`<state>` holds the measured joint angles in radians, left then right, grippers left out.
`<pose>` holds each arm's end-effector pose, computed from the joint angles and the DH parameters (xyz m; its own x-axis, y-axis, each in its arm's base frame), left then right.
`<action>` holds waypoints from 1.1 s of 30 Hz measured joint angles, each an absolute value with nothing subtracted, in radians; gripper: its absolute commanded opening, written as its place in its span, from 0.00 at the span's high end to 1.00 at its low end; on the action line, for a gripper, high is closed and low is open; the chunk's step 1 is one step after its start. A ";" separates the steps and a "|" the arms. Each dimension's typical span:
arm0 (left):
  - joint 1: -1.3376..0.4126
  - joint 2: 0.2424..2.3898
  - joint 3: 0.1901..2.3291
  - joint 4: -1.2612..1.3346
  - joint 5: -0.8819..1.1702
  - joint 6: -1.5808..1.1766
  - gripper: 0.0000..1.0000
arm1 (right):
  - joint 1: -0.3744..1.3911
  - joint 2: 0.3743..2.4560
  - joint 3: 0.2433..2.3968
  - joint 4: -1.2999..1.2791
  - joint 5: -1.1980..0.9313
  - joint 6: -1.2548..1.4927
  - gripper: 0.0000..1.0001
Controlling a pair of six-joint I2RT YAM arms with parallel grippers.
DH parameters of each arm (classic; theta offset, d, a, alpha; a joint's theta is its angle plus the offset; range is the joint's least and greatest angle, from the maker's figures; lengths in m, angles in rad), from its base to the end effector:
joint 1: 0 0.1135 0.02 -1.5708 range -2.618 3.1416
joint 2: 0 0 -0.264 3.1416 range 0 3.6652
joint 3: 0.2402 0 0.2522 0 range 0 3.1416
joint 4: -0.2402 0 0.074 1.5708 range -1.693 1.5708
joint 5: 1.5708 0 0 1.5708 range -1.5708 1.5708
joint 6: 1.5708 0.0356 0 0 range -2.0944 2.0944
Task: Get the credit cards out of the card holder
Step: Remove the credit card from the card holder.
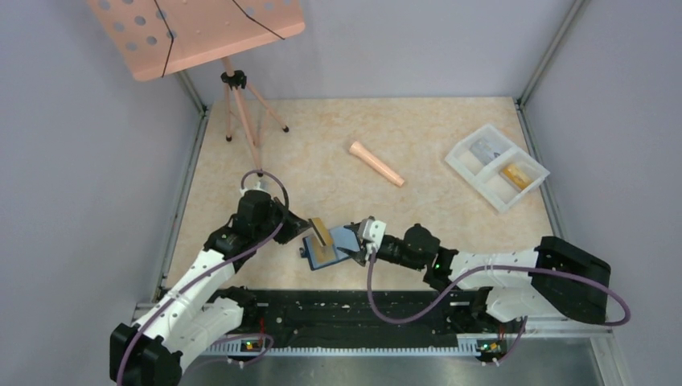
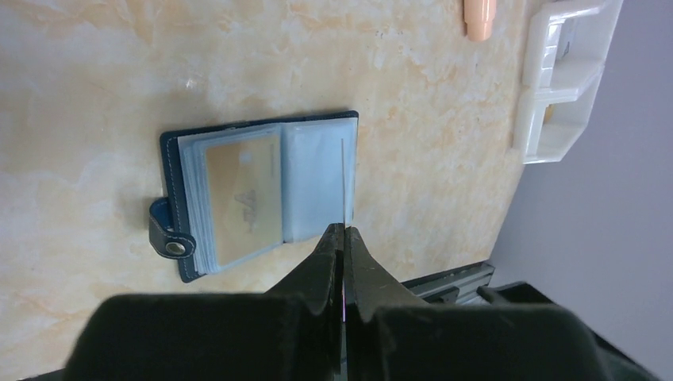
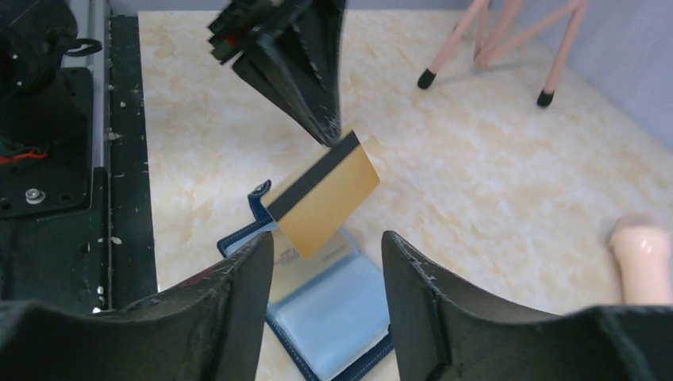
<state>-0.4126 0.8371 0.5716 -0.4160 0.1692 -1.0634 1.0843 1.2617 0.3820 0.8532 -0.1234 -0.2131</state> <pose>0.1625 -0.0777 0.2345 -0.7306 -0.6206 -0.2847 -0.2541 0.6341 -0.7303 0.1136 0.2242 0.2116 0.1856 -0.0980 -0.9777 -0.9163 0.3422 -0.2082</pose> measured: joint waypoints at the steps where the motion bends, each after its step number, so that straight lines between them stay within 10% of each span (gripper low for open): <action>1: -0.413 0.834 0.572 -0.418 0.171 -1.076 1.00 | 1.117 1.268 0.386 0.853 -0.109 -0.260 0.42; 12: -0.413 0.765 0.558 -0.396 0.232 -1.173 1.00 | 1.299 1.489 0.498 0.861 0.121 -0.577 0.46; 18: -0.413 0.751 0.551 -0.396 0.255 -1.188 0.99 | 1.316 1.579 0.546 0.893 0.258 -0.638 1.00; 26: -0.408 0.694 0.549 -0.400 0.219 -1.098 0.46 | 1.316 1.531 0.547 0.870 0.337 -0.498 1.00; 33: -0.408 0.623 0.556 -0.391 0.195 -0.888 0.44 | 1.270 1.390 0.578 0.669 0.259 -0.194 1.00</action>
<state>-0.4080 0.6228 0.5560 -0.3908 0.1947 -0.8883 1.2697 1.3903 0.5777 0.6685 0.2588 -0.1944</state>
